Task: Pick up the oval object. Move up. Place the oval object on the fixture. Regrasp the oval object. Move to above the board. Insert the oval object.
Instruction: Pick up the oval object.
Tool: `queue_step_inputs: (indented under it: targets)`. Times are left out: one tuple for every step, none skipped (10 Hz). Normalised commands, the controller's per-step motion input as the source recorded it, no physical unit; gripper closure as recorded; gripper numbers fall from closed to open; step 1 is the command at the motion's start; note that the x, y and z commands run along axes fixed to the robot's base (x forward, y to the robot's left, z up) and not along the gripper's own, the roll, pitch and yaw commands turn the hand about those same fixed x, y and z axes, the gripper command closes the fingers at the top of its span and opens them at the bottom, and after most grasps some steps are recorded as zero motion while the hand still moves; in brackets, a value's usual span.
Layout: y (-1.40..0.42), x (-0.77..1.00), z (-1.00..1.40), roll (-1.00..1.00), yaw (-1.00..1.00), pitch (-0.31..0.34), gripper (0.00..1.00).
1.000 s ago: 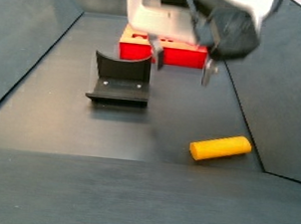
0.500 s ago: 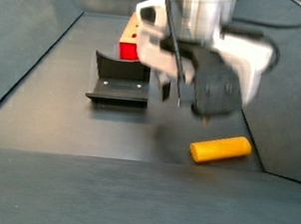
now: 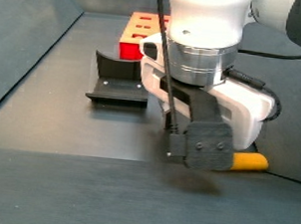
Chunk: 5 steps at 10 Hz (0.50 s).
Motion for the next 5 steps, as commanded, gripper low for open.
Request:
queue_step_inputs:
  targets:
    - [0.0,0.08,0.97,0.05,-0.39,0.227,0.0]
    - [-0.02,0.0,0.91,0.19,-0.26,0.22,0.0]
    - [-0.33,-0.28,0.79,0.28,0.0,0.18,0.0]
    - [-0.34,-0.25,0.82,0.25,0.0,0.169,0.0]
    - [-0.07,-0.13,0.45,0.15,-0.06,0.146,0.0]
